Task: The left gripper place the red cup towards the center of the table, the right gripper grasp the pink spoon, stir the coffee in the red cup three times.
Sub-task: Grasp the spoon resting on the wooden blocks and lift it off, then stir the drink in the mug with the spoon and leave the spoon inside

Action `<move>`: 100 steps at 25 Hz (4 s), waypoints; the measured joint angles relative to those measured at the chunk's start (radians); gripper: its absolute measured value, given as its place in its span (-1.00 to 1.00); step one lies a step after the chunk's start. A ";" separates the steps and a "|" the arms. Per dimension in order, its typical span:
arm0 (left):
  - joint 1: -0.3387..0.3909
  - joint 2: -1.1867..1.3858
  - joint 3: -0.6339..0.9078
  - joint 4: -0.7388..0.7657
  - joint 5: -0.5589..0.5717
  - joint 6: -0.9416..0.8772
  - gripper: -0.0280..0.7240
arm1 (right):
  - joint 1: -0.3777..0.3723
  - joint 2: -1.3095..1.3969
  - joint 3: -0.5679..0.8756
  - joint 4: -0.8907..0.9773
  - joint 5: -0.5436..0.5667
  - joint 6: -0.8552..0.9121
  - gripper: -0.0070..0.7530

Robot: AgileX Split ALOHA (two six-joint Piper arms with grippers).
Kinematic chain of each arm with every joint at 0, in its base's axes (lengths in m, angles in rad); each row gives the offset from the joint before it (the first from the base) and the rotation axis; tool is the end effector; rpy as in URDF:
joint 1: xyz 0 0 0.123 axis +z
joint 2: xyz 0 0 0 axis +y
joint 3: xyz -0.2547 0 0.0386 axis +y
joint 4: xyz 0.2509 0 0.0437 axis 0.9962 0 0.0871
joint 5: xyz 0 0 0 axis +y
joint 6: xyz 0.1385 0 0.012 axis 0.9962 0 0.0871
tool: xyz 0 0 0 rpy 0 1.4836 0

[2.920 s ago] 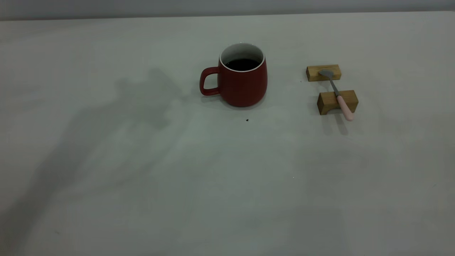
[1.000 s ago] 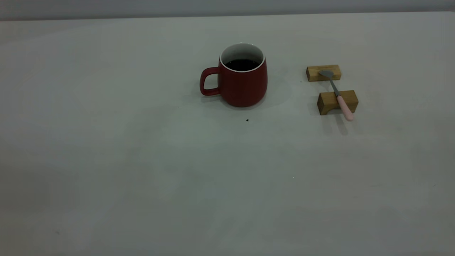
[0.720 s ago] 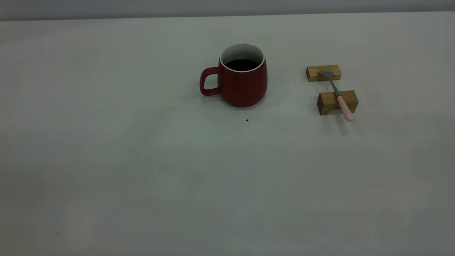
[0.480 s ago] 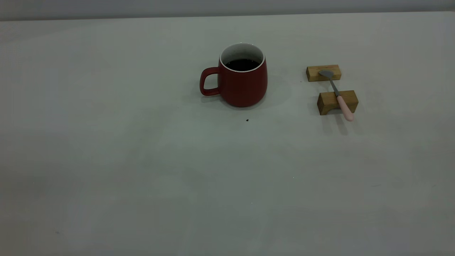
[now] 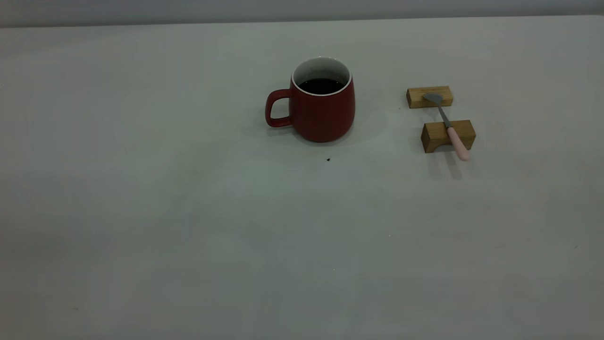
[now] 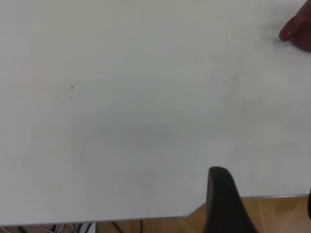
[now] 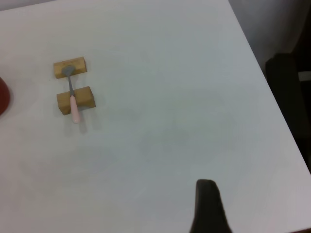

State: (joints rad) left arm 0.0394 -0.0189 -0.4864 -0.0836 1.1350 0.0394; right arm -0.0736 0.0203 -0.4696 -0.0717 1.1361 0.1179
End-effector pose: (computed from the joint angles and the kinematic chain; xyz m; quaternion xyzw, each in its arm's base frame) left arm 0.0621 -0.0081 0.2450 0.0033 0.8700 -0.0223 0.4926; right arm 0.0668 -0.0140 0.2368 0.0863 0.8796 -0.0255 0.4671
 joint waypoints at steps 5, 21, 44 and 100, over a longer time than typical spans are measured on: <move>0.000 0.000 0.000 0.000 0.000 0.000 0.36 | 0.000 0.002 0.000 0.022 0.000 0.011 0.51; 0.000 0.000 0.000 -0.001 0.000 0.000 0.36 | 0.000 0.720 -0.044 0.645 -0.307 -0.476 0.51; 0.000 0.000 0.000 -0.001 0.000 0.001 0.36 | 0.148 1.805 -0.557 0.731 -0.423 -0.739 0.58; 0.000 0.000 0.000 -0.001 0.000 0.002 0.36 | 0.264 2.260 -1.029 0.672 -0.145 -0.424 -0.66</move>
State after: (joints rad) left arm 0.0394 -0.0189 -0.4864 -0.0847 1.1350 0.0413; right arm 0.1904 2.2801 -1.4986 0.6007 0.9906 -0.3065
